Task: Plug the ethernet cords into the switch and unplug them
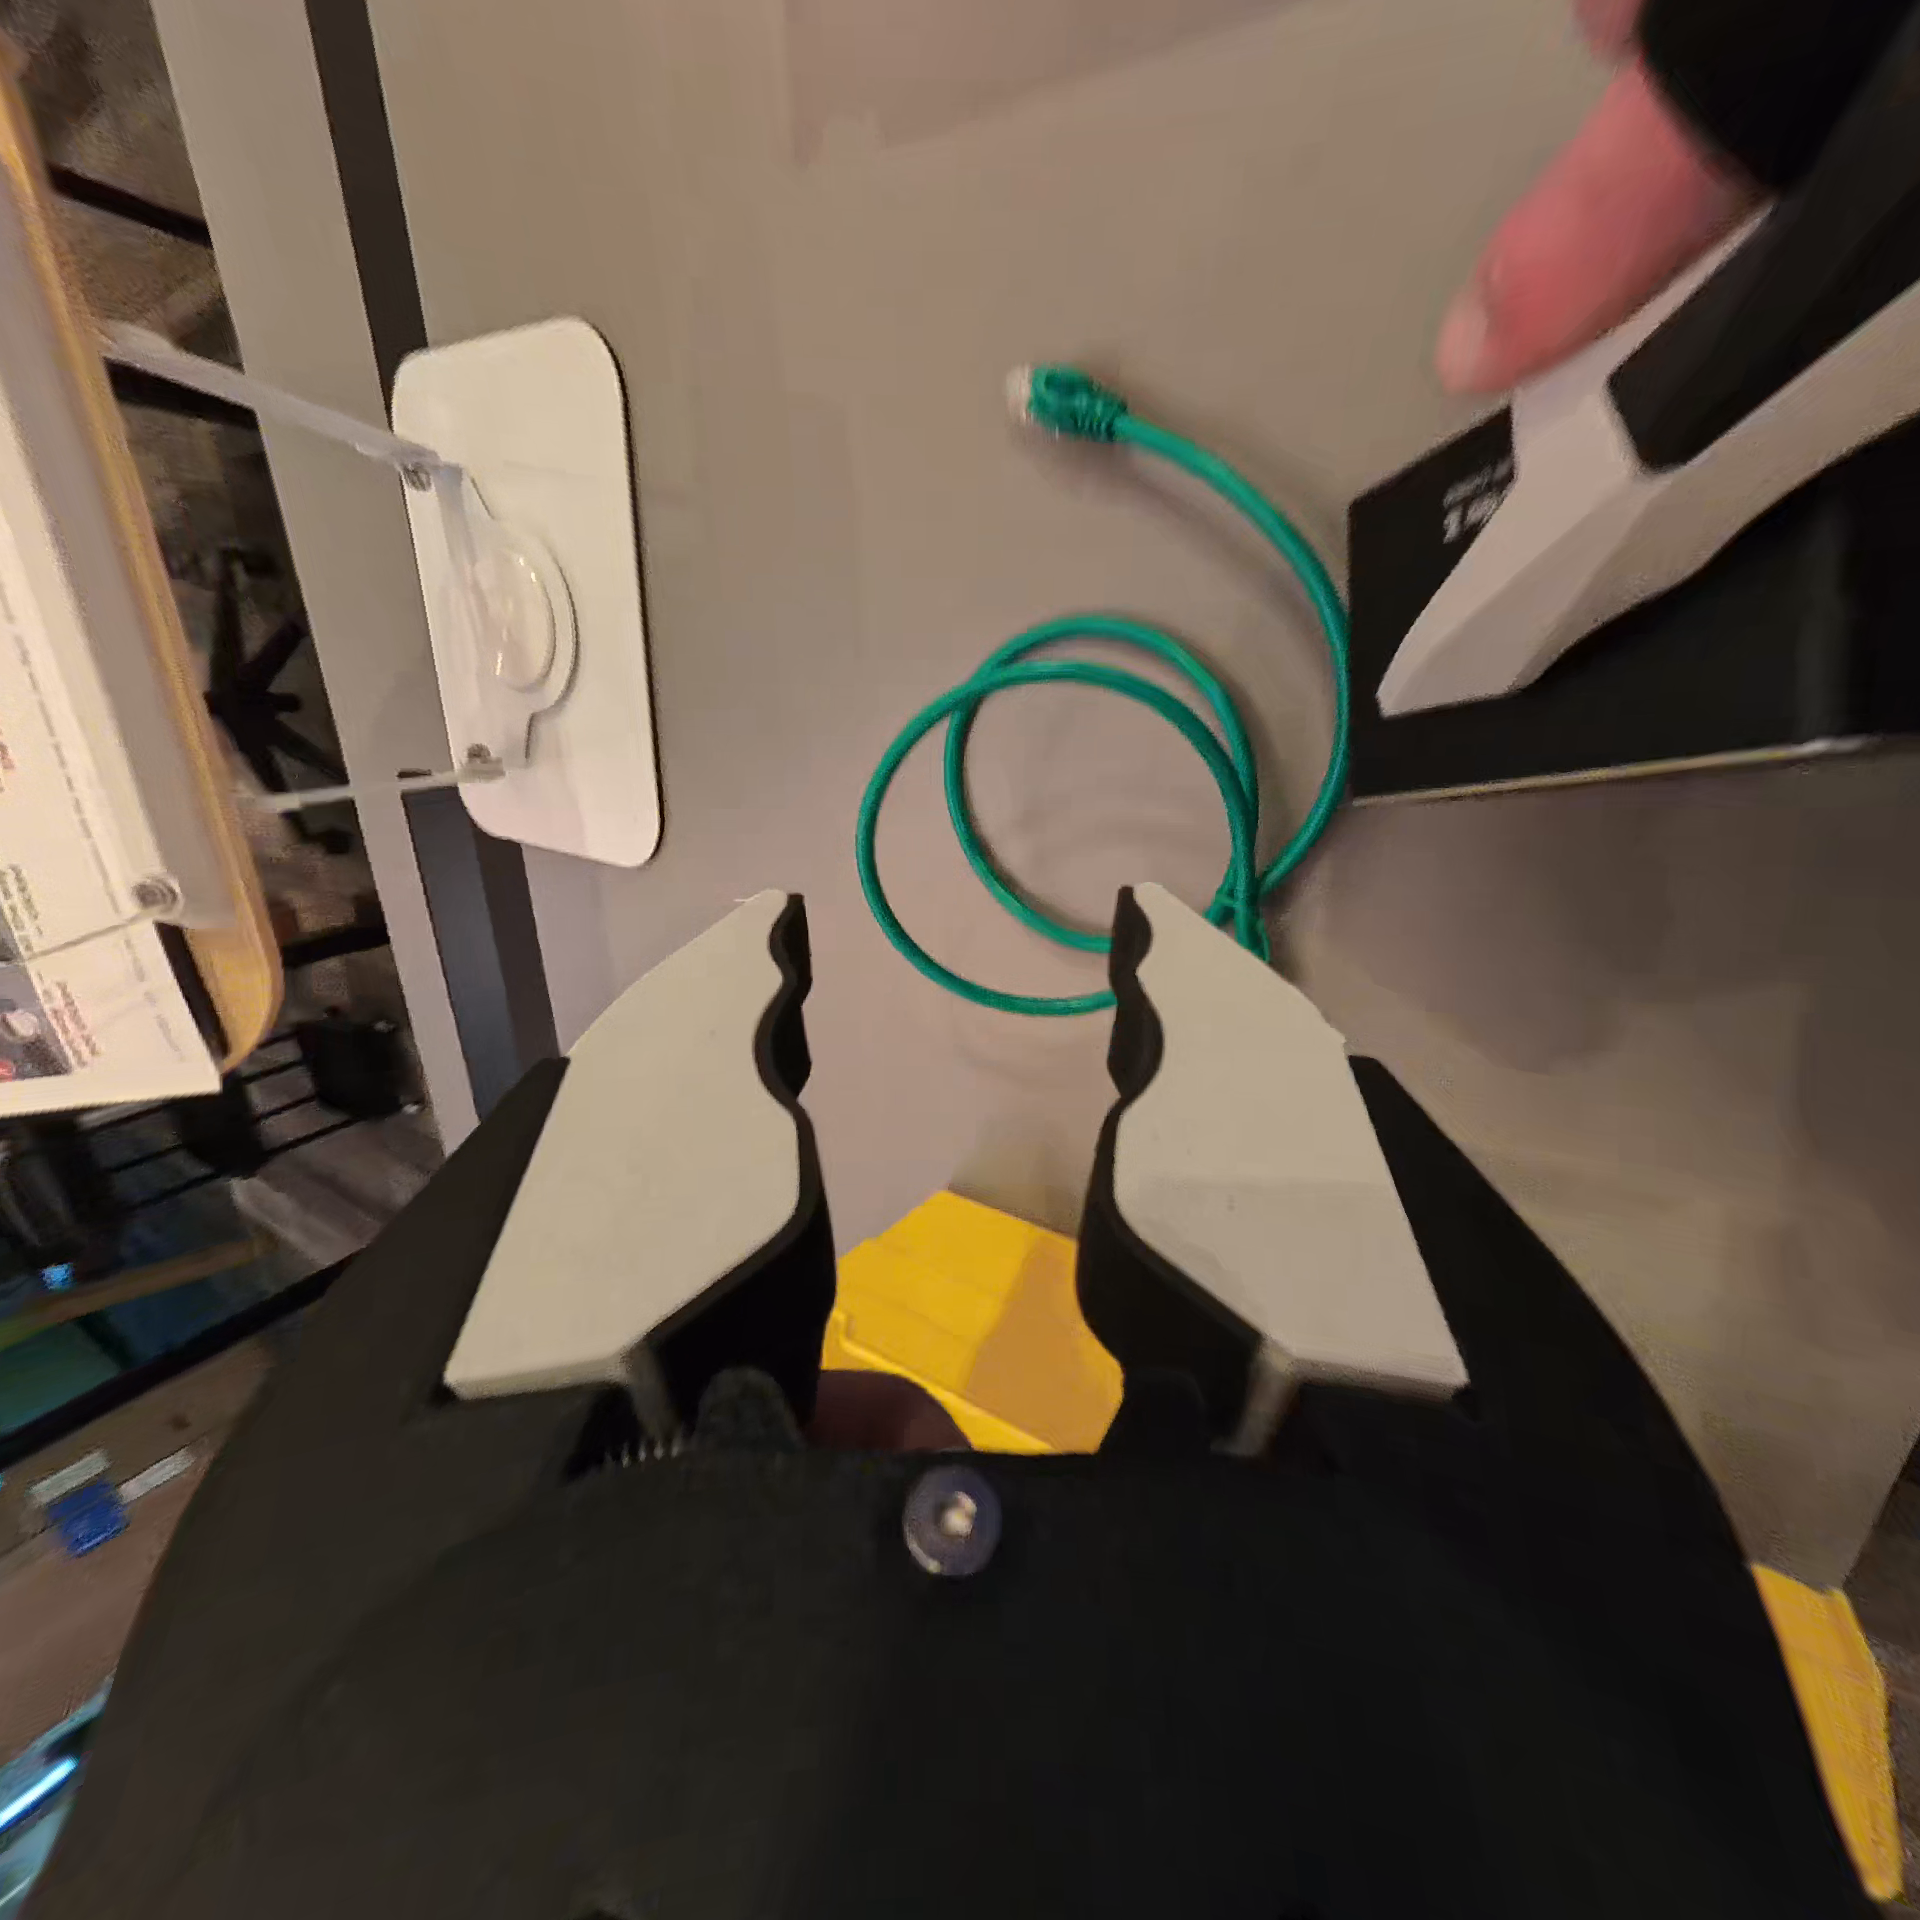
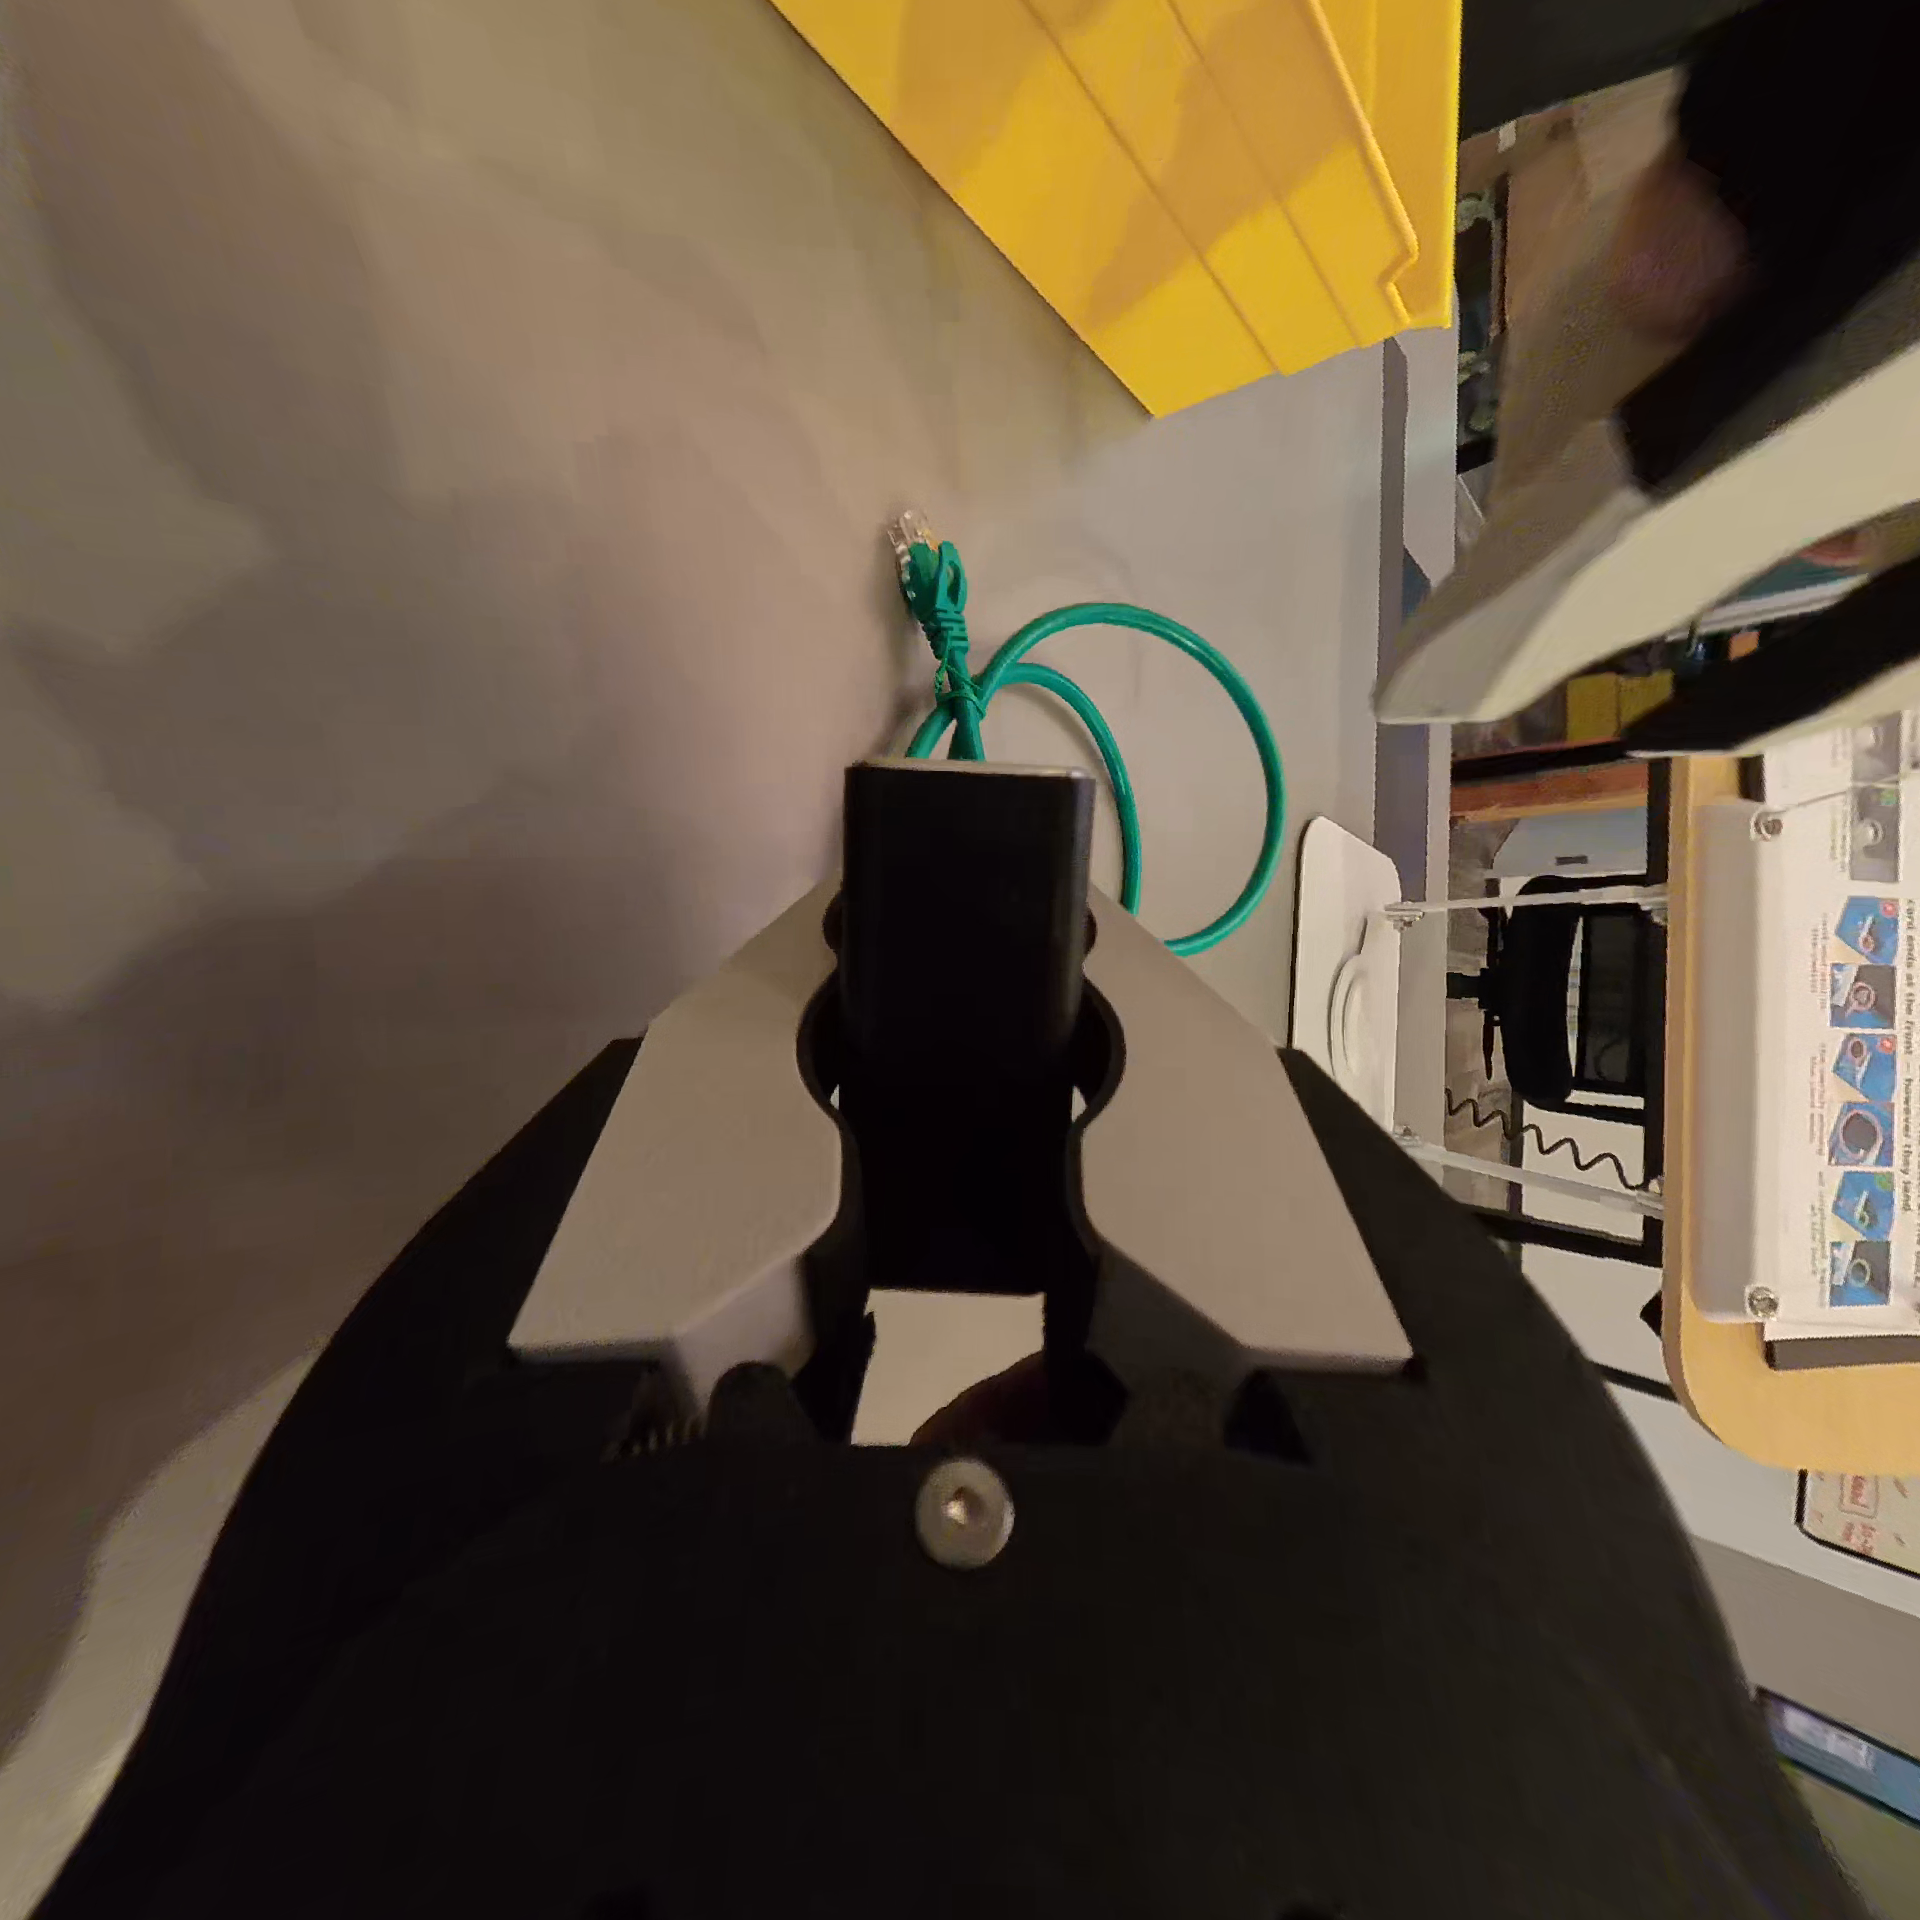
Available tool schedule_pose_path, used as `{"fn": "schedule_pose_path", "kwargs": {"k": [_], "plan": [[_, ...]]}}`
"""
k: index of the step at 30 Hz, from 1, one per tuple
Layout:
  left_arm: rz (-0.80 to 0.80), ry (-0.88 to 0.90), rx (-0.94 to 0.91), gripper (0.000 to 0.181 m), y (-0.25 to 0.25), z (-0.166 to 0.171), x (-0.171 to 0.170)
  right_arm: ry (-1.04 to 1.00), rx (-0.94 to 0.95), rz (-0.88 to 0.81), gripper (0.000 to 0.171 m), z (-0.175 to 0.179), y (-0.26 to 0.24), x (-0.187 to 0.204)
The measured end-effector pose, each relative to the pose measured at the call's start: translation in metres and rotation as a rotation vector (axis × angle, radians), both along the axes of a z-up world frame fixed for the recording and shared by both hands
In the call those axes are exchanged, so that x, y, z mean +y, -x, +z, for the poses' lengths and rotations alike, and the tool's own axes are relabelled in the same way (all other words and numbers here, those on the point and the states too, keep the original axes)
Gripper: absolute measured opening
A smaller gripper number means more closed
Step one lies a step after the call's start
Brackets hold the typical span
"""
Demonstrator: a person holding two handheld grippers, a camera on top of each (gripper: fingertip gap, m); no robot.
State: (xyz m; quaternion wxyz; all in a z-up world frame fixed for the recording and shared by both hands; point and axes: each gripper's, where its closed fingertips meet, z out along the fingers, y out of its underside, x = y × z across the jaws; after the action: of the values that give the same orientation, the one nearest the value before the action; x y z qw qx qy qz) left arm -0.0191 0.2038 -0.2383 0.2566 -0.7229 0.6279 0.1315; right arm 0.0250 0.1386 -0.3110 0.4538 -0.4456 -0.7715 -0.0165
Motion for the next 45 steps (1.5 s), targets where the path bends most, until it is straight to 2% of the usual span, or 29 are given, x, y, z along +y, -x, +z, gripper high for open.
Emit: {"fn": "schedule_pose_path", "kwargs": {"k": [2,6,10,13,18,24,27,30,37,40,45], "plan": [[0.008,0.007,0.014,0.054,0.003,-0.012,-0.004,0.002,-0.022,0.027,0.033,0.0,0.0,-0.009],[0.044,0.055,-0.205,0.042,-0.039,-0.024,-0.005,0.021,-0.058,0.09,0.033,0.001,-0.004,-0.034],[0.064,0.051,-0.291,0.049,-0.084,-0.046,0.006,0.054,-0.07,0.114,0.033,0.0,-0.012,-0.049],[0.153,0.043,-0.358,0.051,-0.107,-0.066,0.02,0.07,-0.095,0.122,0.033,-0.004,-0.021,-0.052],[0.367,0.02,-0.377,0.046,-0.105,-0.102,0.046,0.092,-0.105,0.122,0.033,-0.005,-0.03,-0.052],[0.472,-0.103,-0.365,0.042,-0.099,-0.125,0.063,0.097,-0.103,0.115,0.033,-0.004,-0.036,-0.05],[0.504,-0.122,-0.377,0.021,-0.095,-0.132,0.068,0.101,-0.102,0.107,0.034,-0.003,-0.039,-0.048],[0.506,-0.123,-0.394,0.014,-0.094,-0.133,0.068,0.102,-0.099,0.097,0.034,-0.002,-0.042,-0.045],[0.446,-0.072,-0.47,0.012,-0.089,-0.129,0.062,0.101,-0.068,0.049,0.033,0.003,-0.049,-0.031],[0.422,-0.065,-0.548,0.011,-0.084,-0.108,0.058,0.096,-0.038,-0.005,0.033,0.007,-0.053,-0.018],[0.379,-0.049,-0.564,0.011,-0.062,-0.07,0.044,0.058,0.053,-0.124,0.032,0.019,-0.058,0.011]]}}
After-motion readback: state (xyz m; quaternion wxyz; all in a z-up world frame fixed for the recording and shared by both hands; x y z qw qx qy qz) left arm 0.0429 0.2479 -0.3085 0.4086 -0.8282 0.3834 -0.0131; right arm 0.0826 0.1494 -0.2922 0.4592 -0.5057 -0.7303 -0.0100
